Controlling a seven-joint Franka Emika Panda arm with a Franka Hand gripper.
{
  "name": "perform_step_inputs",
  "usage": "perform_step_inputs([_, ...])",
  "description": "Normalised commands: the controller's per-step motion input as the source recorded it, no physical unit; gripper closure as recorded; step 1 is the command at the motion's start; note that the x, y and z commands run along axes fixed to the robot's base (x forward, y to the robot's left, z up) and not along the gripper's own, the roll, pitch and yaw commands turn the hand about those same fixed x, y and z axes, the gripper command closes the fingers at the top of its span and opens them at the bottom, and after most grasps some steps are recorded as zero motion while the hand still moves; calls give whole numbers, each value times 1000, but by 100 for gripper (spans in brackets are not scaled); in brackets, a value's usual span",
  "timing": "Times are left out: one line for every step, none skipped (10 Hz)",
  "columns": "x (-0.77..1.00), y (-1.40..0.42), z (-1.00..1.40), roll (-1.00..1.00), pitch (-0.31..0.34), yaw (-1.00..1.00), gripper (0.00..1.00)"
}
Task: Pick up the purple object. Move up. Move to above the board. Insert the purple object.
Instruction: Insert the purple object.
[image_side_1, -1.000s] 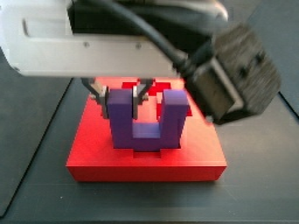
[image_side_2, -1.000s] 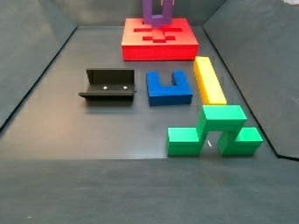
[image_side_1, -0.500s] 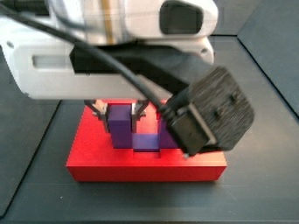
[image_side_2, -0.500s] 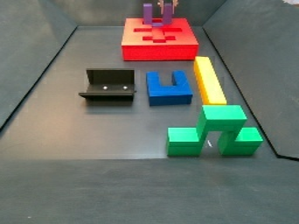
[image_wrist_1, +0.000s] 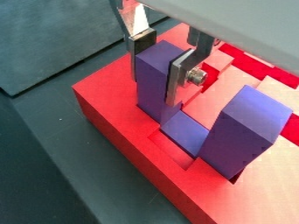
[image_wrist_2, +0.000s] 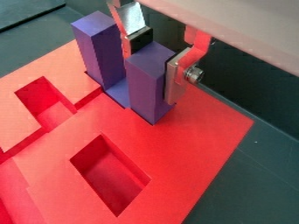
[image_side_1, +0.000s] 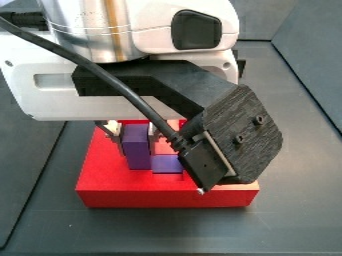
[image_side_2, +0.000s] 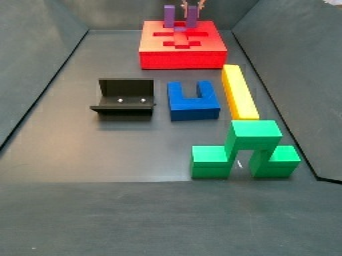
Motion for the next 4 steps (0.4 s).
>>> perform_step_inputs([26, 0, 0, -36, 0, 0, 100])
perform_step_inputs([74, 0, 0, -24, 0, -26, 100])
perform_step_inputs([117, 0, 0, -21, 27, -46, 100])
perform_step_inputs([3, -29, 0, 0, 0, 0, 100])
